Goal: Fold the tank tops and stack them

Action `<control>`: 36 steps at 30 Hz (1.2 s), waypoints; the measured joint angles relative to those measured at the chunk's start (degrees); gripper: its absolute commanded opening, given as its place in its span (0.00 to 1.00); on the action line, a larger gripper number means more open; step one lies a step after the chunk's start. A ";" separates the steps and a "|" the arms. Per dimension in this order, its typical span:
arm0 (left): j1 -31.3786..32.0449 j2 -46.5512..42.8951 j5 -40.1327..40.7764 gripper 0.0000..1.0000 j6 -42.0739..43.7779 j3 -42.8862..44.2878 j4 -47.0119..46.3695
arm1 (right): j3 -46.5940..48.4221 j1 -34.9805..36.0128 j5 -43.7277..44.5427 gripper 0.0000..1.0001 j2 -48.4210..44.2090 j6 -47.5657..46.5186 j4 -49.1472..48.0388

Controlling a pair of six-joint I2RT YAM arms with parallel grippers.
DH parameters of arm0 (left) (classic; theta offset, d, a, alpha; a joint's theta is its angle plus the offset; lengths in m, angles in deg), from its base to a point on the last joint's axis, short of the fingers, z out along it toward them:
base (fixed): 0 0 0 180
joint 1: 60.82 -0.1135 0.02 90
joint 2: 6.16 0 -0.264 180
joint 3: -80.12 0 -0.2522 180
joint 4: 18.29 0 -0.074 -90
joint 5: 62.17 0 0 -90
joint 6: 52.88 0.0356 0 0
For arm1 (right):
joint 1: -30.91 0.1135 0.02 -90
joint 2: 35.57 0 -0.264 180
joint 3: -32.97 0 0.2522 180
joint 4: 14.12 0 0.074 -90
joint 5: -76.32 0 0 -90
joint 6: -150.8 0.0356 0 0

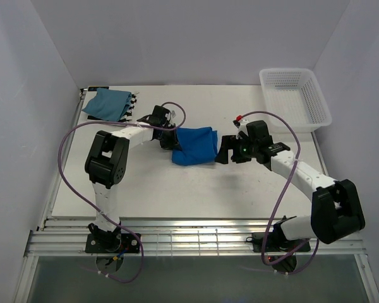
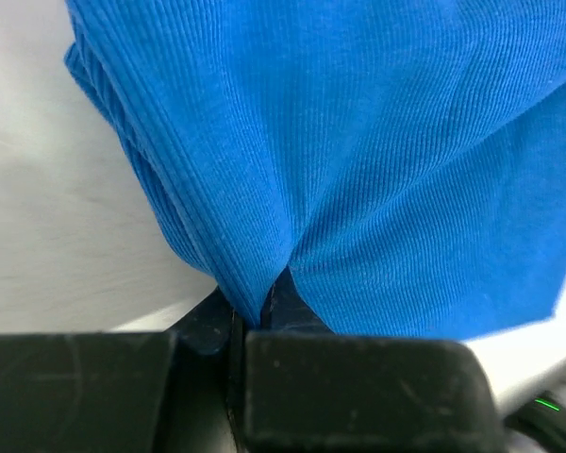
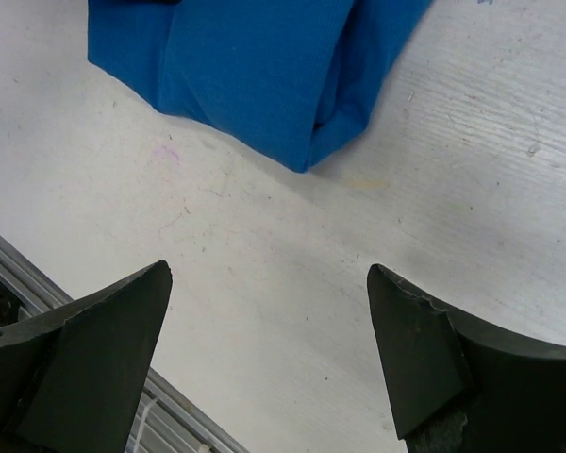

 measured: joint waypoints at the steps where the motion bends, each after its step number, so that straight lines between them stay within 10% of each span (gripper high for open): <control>1: 0.28 -0.31 2.01 0.00 1.99 0.37 0.66 | -0.52 -0.04 0.35 0.90 -1.07 -0.48 0.11; 15: -1.86 -0.96 32.94 0.00 33.64 7.52 5.16 | -4.28 -0.09 8.41 0.90 -10.97 -8.09 0.11; 36: -10.29 -0.70 41.31 0.00 58.27 23.41 1.84 | -4.35 -0.94 14.12 0.90 -6.82 -11.23 0.04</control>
